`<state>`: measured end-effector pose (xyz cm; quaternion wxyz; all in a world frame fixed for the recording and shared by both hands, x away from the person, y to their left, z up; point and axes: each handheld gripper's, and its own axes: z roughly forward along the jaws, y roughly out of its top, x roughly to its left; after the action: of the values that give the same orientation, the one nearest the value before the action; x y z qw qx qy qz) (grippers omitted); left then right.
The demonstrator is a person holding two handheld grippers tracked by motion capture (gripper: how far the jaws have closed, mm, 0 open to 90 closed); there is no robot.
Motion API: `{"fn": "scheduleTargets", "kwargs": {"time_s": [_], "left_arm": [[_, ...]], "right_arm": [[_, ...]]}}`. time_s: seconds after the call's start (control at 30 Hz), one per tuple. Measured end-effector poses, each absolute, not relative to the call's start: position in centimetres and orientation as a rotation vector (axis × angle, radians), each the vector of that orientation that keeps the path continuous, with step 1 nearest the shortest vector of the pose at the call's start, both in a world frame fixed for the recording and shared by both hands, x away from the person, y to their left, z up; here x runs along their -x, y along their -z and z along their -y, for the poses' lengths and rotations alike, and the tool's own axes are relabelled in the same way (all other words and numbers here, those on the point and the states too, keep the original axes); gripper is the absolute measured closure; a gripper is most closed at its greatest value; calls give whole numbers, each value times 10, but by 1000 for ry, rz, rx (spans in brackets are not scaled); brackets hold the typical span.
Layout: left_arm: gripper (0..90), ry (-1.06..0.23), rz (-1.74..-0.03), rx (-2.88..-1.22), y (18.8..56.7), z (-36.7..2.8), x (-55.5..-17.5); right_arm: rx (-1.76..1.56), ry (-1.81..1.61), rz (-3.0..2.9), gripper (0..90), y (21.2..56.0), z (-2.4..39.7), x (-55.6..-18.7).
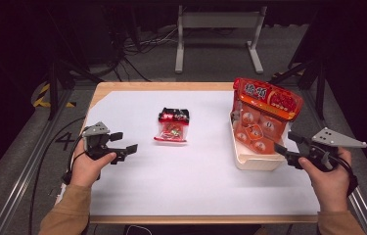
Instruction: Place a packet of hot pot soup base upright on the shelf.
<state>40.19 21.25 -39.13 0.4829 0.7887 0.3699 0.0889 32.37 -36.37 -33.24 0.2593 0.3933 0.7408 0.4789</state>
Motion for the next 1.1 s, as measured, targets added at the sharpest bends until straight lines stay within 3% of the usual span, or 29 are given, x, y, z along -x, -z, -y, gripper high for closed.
{"fn": "scheduleTargets", "kwargs": {"time_s": [0.43,0.9,1.1], "left_arm": [[159,-184,-875,-1914,391,-191,-418],[121,-169,-903,-1871,397,-158,-476],[208,-227,-949,-1857,404,-151,-499]], "right_arm": [[-870,-1411,-2179,282,337,324,-318],[-806,-1437,-2218,276,346,311,-323],[-782,-1417,-2231,272,348,308,-323]]}}
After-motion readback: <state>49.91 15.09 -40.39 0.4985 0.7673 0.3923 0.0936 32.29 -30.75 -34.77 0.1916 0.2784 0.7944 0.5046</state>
